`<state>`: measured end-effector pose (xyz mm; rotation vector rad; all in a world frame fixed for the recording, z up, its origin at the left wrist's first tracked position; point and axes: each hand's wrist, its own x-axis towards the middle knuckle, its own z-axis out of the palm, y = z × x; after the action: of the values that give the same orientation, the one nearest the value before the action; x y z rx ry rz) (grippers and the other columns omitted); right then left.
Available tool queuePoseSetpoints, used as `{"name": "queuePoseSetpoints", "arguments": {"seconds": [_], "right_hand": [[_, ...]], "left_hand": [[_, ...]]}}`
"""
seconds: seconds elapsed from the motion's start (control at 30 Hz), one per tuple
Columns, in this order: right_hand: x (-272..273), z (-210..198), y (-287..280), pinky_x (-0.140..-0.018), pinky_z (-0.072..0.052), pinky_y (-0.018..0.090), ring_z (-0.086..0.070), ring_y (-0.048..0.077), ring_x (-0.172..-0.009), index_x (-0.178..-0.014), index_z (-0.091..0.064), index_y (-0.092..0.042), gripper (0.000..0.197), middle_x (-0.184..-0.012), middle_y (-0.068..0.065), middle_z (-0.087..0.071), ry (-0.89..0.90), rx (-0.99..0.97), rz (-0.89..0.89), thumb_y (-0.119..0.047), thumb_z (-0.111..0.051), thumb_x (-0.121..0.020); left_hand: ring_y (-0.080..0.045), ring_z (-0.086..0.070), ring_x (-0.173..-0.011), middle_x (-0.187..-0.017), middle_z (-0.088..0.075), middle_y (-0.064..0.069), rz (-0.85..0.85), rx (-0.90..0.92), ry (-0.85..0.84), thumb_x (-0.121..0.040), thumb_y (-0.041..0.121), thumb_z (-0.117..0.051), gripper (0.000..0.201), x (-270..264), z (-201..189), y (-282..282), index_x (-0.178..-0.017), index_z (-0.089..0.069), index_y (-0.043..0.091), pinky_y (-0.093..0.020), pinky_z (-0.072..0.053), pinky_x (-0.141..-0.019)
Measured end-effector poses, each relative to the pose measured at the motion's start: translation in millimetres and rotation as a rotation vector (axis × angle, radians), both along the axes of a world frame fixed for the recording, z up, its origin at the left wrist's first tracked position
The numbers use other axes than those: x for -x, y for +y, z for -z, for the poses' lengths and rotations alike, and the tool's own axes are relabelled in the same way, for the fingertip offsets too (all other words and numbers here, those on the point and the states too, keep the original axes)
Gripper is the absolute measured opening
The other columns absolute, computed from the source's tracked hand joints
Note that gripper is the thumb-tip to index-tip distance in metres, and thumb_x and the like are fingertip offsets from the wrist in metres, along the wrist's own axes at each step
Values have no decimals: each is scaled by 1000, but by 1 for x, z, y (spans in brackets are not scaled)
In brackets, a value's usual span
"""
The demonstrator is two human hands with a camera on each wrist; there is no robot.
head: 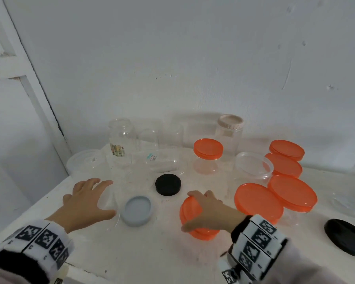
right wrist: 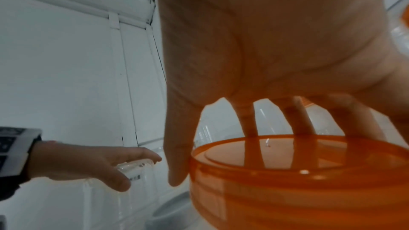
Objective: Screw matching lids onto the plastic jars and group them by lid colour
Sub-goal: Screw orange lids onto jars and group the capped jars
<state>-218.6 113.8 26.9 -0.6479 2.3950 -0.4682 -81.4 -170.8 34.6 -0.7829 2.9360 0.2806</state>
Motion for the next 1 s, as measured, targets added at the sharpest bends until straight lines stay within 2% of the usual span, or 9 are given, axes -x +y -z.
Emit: {"name": "queuePoseSetpoints", "arguments": {"seconds": [0.13, 0.23, 0.33, 0.43, 0.5, 0.6, 0.73, 0.87, 1.0], "right_hand": [[-11, -2, 27, -99, -45, 45, -40, 27, -120, -144, -17, -46, 100, -129, -4, -26, -44, 87, 15, -56, -77, -64], [-17, -7, 39, -91, -45, 35, -41, 21, -114, -144, -18, -47, 97, -133, -4, -27, -76, 157, 26, -53, -79, -67], [-21, -14, 46, -91, -45, 35, -42, 20, -114, -142, -22, -50, 94, -132, -5, -29, -101, 245, 54, -51, -80, -68], [-23, -25, 51, -91, -46, 36, -43, 19, -113, -138, -25, -54, 90, -129, -7, -30, -108, 339, 88, -51, -80, -67], [-21, -33, 55, -91, -48, 37, -45, 18, -112, -137, -26, -55, 89, -129, -8, -32, -91, 399, 107, -52, -81, -67], [-16, -46, 62, -94, -51, 40, -50, 19, -113, -137, -29, -53, 90, -132, -8, -35, -55, 492, 140, -51, -82, -65], [-10, -57, 71, -90, -51, 37, -52, 20, -113, -136, -31, -53, 90, -134, -8, -36, -23, 560, 171, -50, -84, -64], [-4, -63, 71, -86, -48, 33, -49, 18, -112, -138, -28, -52, 91, -133, -6, -35, 37, 522, 160, -50, -82, -65], [2, -68, 66, -96, -46, 40, -44, 22, -118, -141, -23, -50, 93, -136, -4, -31, 78, 444, 130, -50, -80, -68]], "left_hand": [[-27, -18, -136, -144, -25, 3, -43, -55, 117, -69, 60, -71, 93, -8, -20, 12, -145, -20, 43, -48, -29, -106], [-26, -18, -133, -135, -25, 0, -68, -283, 221, -53, 58, -82, 109, -9, -38, 30, -143, -22, 46, -46, -27, -107], [-19, -20, -130, -123, -20, 8, -20, -458, 227, -42, 54, -85, 118, -6, -47, 53, -140, -19, 53, -40, -27, -108], [-18, -27, -127, -125, -20, 8, 24, -523, 251, -48, 46, -89, 113, 4, -41, 73, -139, -21, 47, -35, -33, -105], [-15, -37, -118, -124, -22, 8, 8, -544, 326, -53, 44, -91, 103, 13, -32, 85, -135, -29, 39, -31, -39, -96], [-13, -45, -111, -126, -31, 7, -56, -630, 416, -46, 54, -89, 103, 23, -15, 99, -129, -33, 30, -30, -42, -92], [-16, -50, -110, -125, -41, 5, -105, -770, 460, -28, 76, -76, 111, 33, 4, 117, -116, -26, 31, -30, -43, -84], [-17, -49, -116, -133, -43, 3, -53, -806, 413, -28, 81, -76, 132, 41, 18, 136, -139, -28, 28, -30, -41, -86], [-8, -43, -117, -137, -41, 10, 98, -754, 314, -47, 78, -71, 113, 47, 25, 152, -142, -35, 28, -25, -37, -89]]}}
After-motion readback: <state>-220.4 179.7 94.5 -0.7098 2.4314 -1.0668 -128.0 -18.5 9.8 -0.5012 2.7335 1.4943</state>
